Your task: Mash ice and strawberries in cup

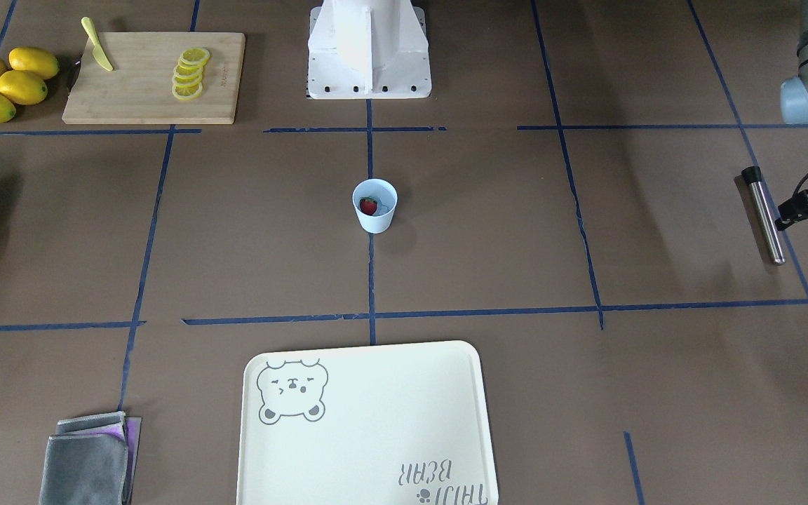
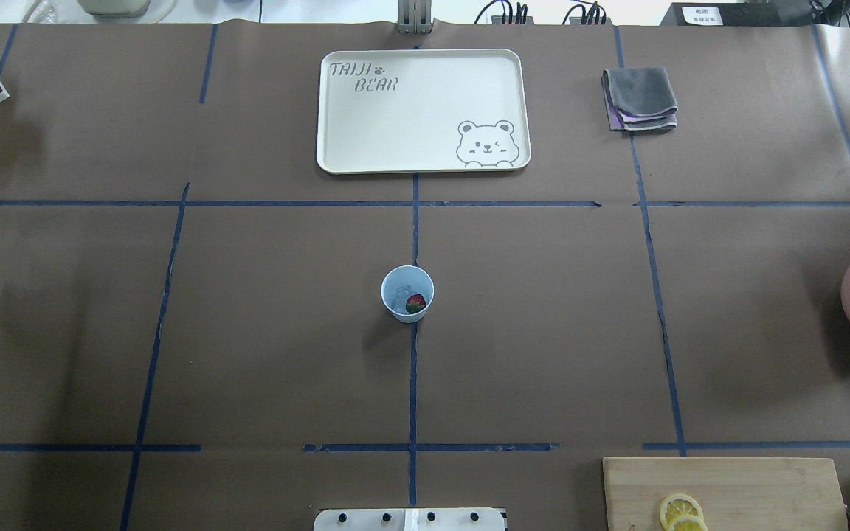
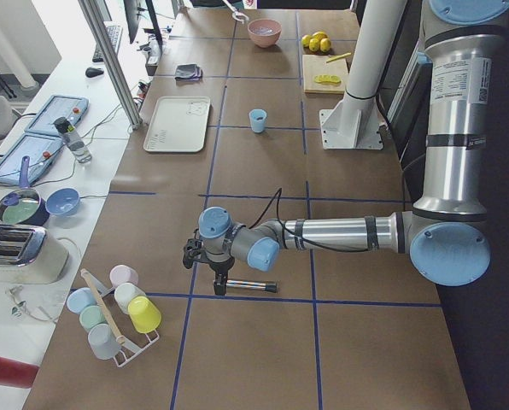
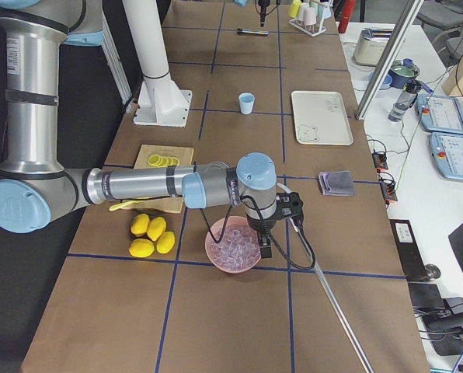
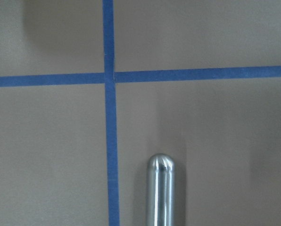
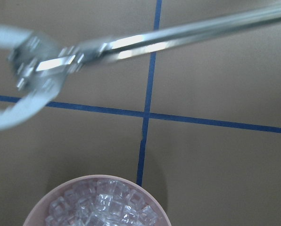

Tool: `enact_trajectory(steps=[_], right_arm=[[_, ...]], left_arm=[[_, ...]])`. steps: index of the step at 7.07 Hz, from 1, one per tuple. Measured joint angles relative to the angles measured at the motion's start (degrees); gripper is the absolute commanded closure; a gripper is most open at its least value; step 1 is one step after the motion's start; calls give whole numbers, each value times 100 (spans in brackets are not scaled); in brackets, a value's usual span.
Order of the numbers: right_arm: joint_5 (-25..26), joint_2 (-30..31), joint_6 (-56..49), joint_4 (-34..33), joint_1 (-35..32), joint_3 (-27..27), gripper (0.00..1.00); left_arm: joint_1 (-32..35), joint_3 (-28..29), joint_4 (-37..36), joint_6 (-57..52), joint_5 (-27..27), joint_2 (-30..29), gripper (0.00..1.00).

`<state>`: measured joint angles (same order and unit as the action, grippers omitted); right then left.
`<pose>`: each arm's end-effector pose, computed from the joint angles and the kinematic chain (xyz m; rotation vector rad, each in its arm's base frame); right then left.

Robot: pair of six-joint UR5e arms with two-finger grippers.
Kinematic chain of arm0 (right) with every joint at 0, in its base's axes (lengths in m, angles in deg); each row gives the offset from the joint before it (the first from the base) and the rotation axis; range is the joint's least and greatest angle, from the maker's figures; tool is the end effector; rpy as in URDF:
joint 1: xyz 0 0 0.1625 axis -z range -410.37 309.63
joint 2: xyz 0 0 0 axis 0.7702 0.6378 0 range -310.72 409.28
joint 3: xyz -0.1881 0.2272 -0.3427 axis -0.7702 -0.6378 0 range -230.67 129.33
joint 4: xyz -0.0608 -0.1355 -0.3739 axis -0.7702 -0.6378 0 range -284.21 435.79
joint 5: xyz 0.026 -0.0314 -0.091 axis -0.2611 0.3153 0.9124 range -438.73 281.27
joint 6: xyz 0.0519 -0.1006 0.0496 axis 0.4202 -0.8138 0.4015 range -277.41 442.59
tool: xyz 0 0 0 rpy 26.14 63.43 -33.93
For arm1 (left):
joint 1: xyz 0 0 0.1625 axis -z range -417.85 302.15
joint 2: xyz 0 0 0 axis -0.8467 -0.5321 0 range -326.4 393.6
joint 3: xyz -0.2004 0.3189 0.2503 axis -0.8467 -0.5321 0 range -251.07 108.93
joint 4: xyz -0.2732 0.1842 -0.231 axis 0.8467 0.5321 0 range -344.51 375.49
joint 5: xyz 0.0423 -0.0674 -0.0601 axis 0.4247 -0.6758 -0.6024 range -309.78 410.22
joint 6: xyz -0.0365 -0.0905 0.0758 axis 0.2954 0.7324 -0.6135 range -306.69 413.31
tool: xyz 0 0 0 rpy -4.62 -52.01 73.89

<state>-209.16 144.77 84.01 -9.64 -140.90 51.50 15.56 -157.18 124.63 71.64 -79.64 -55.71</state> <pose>0.0572 -0.4495 0.6413 0.1825 -0.7047 -0.0367 0.0890 -0.4884 0.7117 0.0249 0.7331 0.0594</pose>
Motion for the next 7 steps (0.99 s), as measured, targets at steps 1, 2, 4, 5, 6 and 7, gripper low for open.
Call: enact_trajectory(steps=[1, 2, 4, 5, 6, 7], right_arm=[[1, 2, -1, 0, 0, -3, 0], [6, 4, -2, 0, 0, -3, 0], [6, 18, -4, -2, 0, -15, 0], [-44, 34, -10, -10, 0, -39, 0], [-241, 53, -20, -20, -6, -97, 0], [-466, 79, -28, -37, -14, -151, 0]], left_arm=[[297, -369, -866, -564, -20, -99, 0], [628, -650, -1686, -1153, -20, -245, 0], [1168, -823, -2726, -2143, -47, -376, 0], [1475, -821, -3135, -2608, -66, -414, 0], [1797, -770, -3399, -2916, -224, -387, 0], [2023, -711, -3447, -3053, -516, -290, 0]])
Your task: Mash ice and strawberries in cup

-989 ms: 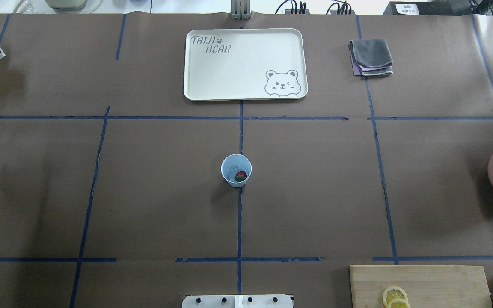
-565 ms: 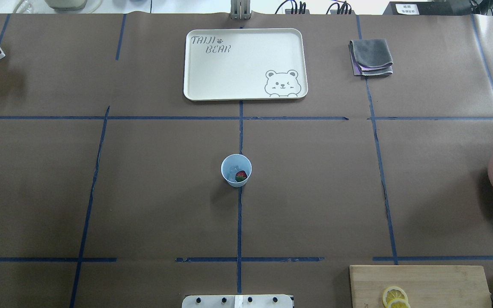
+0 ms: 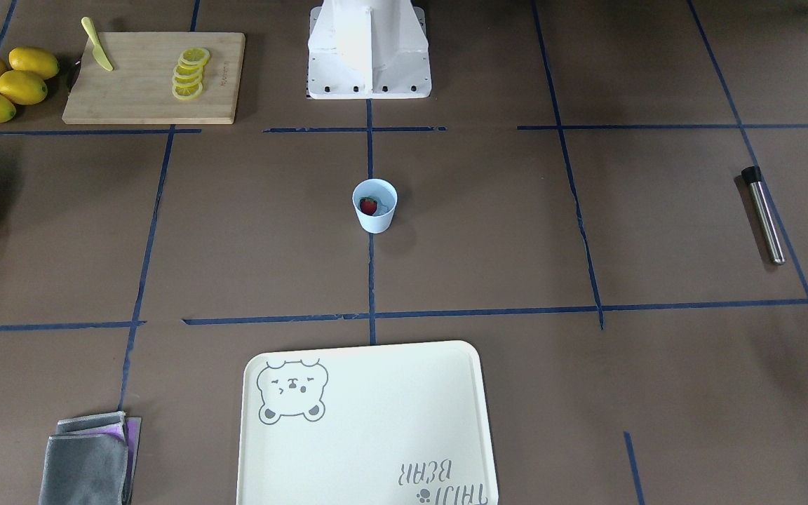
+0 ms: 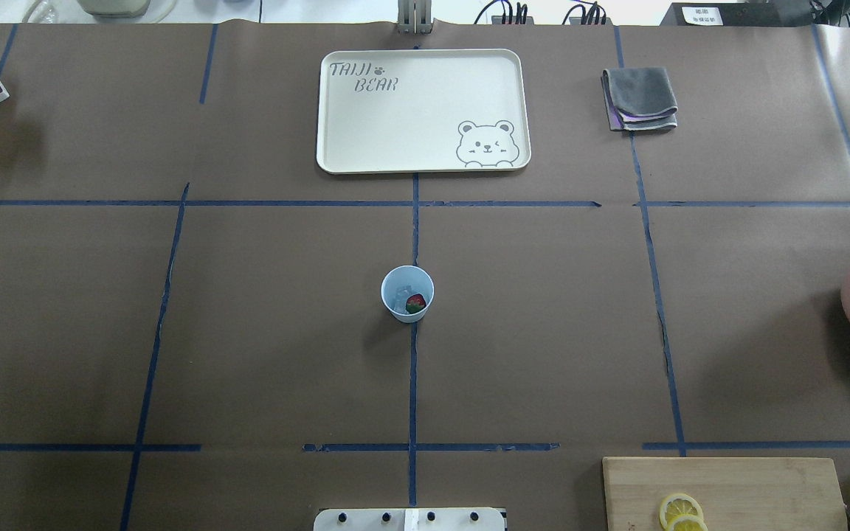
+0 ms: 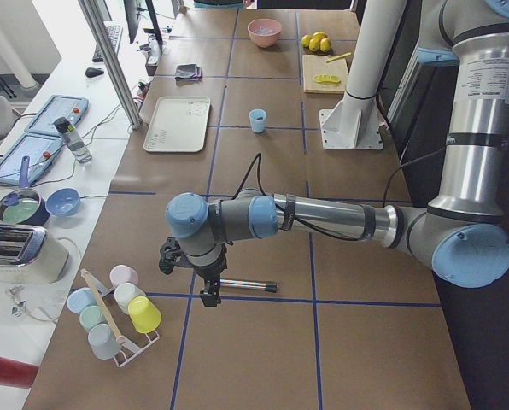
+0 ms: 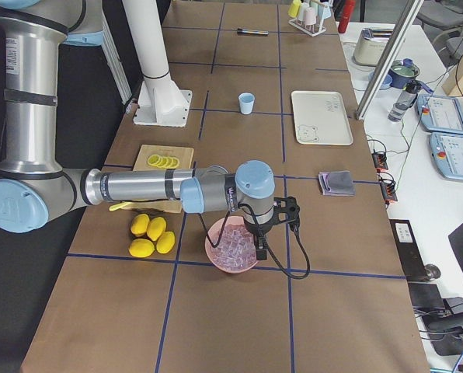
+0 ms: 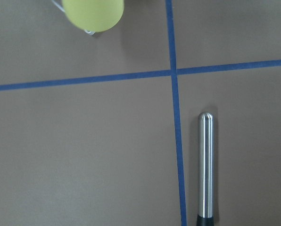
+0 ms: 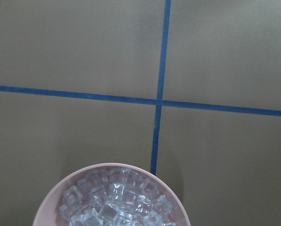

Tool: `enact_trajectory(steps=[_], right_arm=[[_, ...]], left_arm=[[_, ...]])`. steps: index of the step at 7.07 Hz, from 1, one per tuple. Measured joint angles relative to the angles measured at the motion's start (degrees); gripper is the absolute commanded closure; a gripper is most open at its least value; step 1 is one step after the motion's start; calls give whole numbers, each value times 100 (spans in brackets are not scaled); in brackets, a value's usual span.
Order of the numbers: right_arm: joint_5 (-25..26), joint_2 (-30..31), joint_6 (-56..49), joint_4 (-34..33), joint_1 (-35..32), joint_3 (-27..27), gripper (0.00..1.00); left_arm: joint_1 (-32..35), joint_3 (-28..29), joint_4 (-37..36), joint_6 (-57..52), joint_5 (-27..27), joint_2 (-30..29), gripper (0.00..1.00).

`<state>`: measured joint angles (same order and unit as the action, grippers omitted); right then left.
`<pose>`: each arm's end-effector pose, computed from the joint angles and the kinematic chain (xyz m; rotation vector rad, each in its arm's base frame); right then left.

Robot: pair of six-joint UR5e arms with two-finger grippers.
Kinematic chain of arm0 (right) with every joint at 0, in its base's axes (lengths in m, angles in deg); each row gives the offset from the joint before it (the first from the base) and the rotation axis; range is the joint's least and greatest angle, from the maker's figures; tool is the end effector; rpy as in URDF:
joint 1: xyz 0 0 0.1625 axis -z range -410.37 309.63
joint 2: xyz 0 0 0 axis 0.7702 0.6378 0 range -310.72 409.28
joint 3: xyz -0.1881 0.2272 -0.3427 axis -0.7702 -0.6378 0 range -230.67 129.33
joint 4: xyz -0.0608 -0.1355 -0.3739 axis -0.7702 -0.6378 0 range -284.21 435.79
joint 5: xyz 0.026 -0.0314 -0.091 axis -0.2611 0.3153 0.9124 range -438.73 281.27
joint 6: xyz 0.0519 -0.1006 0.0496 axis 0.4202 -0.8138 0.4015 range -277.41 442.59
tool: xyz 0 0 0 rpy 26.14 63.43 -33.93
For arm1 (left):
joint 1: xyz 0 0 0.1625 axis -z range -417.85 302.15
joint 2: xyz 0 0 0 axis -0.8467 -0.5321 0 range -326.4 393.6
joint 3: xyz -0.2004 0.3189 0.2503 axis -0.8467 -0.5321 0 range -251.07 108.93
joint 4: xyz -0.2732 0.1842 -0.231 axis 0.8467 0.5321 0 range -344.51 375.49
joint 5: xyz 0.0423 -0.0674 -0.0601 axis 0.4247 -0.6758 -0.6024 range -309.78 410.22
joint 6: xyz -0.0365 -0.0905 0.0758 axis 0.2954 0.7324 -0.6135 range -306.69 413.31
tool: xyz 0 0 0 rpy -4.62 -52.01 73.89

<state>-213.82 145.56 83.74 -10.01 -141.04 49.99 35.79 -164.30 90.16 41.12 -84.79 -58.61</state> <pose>0.0508 -0.4401 0.6544 0.1385 -0.7860 -0.0289 -0.0763 -0.4748 0.6816 -0.0541 0.7988 0.0734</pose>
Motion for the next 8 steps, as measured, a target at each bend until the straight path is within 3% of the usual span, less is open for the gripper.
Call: enact_trajectory(steps=[2, 8], right_arm=[[-163, 108, 10, -30, -16, -100, 0], [-187, 171, 28, -1, -39, -155, 0]], left_arm=[[178, 59, 155, -51, -297, 101, 0], [190, 104, 223, -17, -341, 121, 0]])
